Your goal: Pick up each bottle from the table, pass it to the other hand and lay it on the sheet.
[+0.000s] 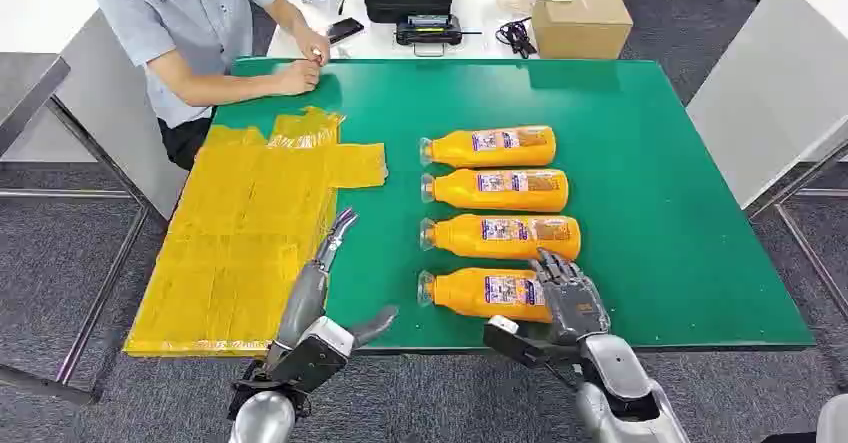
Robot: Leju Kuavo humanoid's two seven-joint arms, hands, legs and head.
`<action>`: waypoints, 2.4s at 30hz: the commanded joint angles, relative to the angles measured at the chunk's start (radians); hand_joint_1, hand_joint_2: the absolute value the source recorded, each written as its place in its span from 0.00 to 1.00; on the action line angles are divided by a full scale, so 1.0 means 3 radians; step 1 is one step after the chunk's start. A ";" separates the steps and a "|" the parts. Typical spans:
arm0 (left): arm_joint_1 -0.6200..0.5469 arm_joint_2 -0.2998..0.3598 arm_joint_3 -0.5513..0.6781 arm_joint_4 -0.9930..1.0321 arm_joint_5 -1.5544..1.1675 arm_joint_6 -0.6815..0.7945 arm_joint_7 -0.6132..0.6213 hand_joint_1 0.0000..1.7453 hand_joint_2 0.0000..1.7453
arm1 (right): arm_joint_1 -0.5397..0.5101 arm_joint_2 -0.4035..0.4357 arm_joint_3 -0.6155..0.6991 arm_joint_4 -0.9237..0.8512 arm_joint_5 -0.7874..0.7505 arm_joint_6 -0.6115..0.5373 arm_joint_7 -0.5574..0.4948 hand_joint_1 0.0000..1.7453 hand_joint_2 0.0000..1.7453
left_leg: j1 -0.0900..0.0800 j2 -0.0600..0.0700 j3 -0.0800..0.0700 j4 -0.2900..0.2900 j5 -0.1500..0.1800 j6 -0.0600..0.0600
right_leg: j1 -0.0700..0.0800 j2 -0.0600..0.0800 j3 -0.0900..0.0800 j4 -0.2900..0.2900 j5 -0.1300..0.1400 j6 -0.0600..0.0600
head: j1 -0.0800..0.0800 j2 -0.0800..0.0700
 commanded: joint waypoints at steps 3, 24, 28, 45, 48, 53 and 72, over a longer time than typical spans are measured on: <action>-0.0146 -0.0038 -0.0101 0.0237 -0.0002 -0.0007 0.0020 0.00 1.00 | -0.0019 -0.0139 0.0049 0.0364 -0.0142 0.0103 0.0012 0.00 1.00 | 0.0005 -0.0006 0.0011 -0.0001 -0.0003 -0.0006 | 0.0006 -0.0008 0.0016 -0.0006 -0.0004 -0.0007 | 0.0000 0.0000; -0.0248 -0.0016 -0.0186 0.0374 0.0052 -0.0056 -0.0022 0.00 1.00 | 0.0196 -0.0515 0.0098 0.0393 -0.0877 0.0295 -0.0053 1.00 1.00 | 0.0006 -0.0020 0.0024 -0.0002 -0.0002 -0.0006 | 0.0007 -0.0022 0.0030 -0.0009 -0.0007 -0.0008 | 0.0000 0.0000; -0.0271 -0.0016 -0.0206 0.0407 0.0072 -0.0058 -0.0033 0.00 1.00 | 0.0251 -0.0547 0.0090 0.0387 -0.1063 0.0326 -0.0109 1.00 1.00 | 0.0006 -0.0019 0.0027 -0.0002 -0.0002 -0.0005 | 0.0007 -0.0021 0.0032 -0.0011 -0.0006 -0.0008 | 0.0001 0.0000; -0.0349 -0.0039 -0.0085 0.0635 0.1471 -0.0247 0.0198 0.00 1.00 | 0.0454 -0.0316 -0.0140 -0.0074 -0.2218 0.0442 -0.0611 1.00 1.00 | 0.0004 -0.0012 0.0031 -0.0001 -0.0003 -0.0004 | 0.0006 -0.0014 0.0031 -0.0008 -0.0005 -0.0007 | 0.0000 0.0000; -0.0340 -0.0039 -0.0044 0.0743 0.1711 -0.0207 0.0240 0.00 1.00 | 0.0398 -0.0175 -0.0227 -0.0135 -0.2278 0.0438 -0.0632 1.00 1.00 | 0.0006 0.0001 0.0035 -0.0003 -0.0006 -0.0009 | 0.0008 -0.0010 0.0034 -0.0009 -0.0004 -0.0012 | 0.0001 0.0000; -0.0313 -0.0039 -0.0064 0.0797 0.1749 -0.0173 0.0237 0.00 1.00 | 0.0371 -0.0085 -0.0306 -0.0174 -0.2325 0.0443 -0.0665 1.00 1.00 | 0.0002 0.0012 0.0032 -0.0003 -0.0006 -0.0004 | 0.0003 0.0002 0.0028 -0.0005 -0.0001 -0.0007 | 0.0000 0.0000; -0.0551 -0.0032 -0.0017 0.2008 0.3132 -0.1044 0.0580 0.00 1.00 | -0.0292 0.0213 -0.0335 0.0267 -0.2526 0.0577 -0.1068 1.00 1.00 | 0.0001 0.0016 0.0013 -0.0004 -0.0005 -0.0004 | 0.0003 0.0008 0.0012 -0.0007 0.0001 -0.0007 | 0.0000 0.0000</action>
